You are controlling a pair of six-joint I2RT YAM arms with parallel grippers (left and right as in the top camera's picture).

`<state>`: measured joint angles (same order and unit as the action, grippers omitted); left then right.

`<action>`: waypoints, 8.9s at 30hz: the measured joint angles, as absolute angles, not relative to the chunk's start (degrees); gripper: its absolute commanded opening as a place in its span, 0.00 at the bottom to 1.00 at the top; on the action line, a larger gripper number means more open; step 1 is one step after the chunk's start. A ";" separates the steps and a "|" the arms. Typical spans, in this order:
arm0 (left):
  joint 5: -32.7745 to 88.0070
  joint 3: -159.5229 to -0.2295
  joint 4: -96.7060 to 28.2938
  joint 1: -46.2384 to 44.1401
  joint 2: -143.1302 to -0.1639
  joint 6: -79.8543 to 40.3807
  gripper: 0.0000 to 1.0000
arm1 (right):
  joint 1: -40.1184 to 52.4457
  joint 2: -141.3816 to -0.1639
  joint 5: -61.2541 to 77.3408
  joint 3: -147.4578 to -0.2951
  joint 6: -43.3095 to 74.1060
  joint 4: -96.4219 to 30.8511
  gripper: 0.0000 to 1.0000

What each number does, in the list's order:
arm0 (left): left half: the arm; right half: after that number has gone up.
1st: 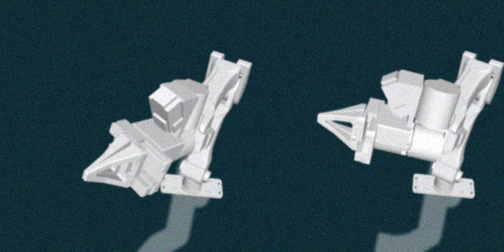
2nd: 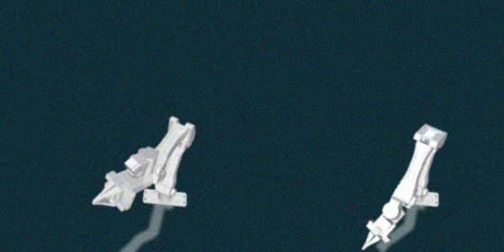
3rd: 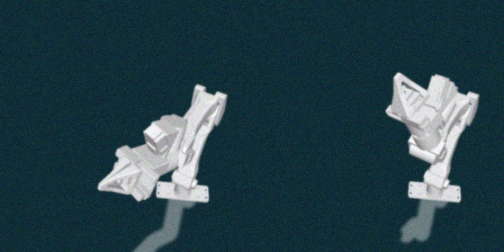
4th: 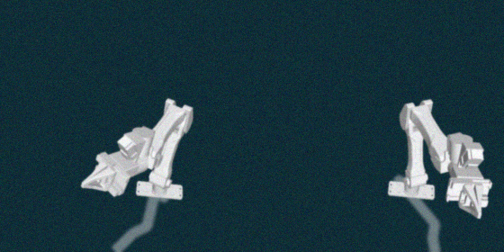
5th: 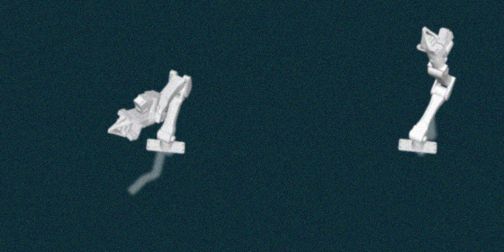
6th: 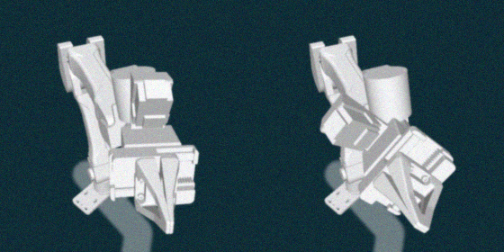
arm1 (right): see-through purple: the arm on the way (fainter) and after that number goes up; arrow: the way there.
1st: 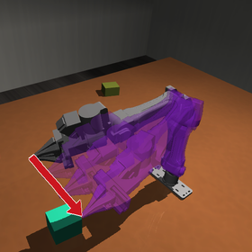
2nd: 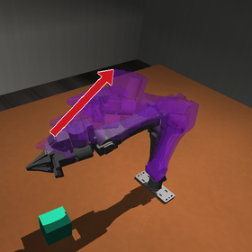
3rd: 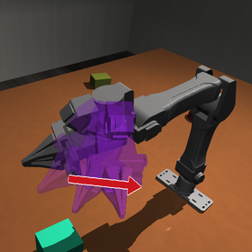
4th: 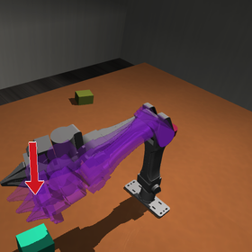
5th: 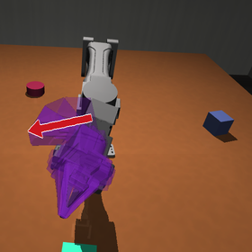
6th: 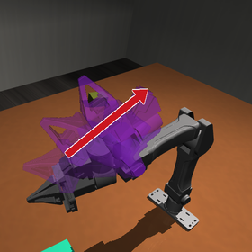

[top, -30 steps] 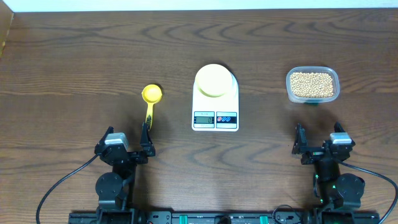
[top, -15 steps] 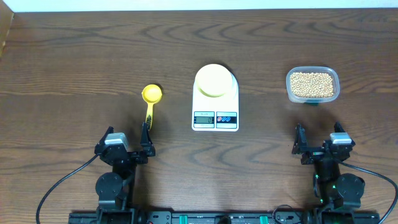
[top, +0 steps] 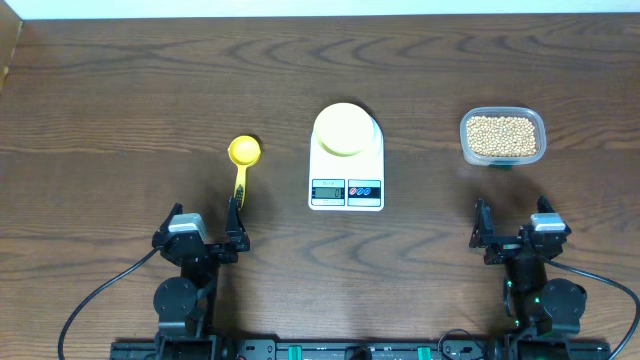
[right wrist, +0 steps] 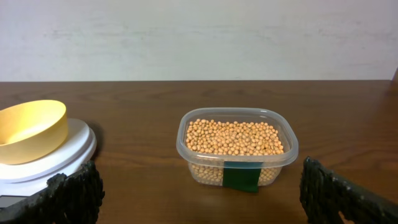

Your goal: Scoop item into bowl and weigh 50g on scale

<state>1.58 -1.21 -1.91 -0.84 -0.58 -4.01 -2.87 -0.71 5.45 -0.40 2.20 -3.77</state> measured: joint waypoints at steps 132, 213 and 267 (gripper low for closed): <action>2.68 -80.29 -57.34 -0.10 -91.98 3.49 0.98 | -2.87 -0.73 5.08 -0.40 2.35 -3.79 0.99; 2.68 -80.29 -41.45 1.10 -116.18 9.52 0.33 | -2.87 -0.73 5.08 -0.40 2.35 -3.79 0.99; 2.79 -80.34 -62.59 1.10 -84.20 -52.29 0.07 | -2.87 -0.73 5.08 -0.40 2.37 -3.79 0.99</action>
<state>2.79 -80.34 -62.59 1.10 -84.20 -52.29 -2.87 -0.73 5.08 -0.40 2.37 -3.79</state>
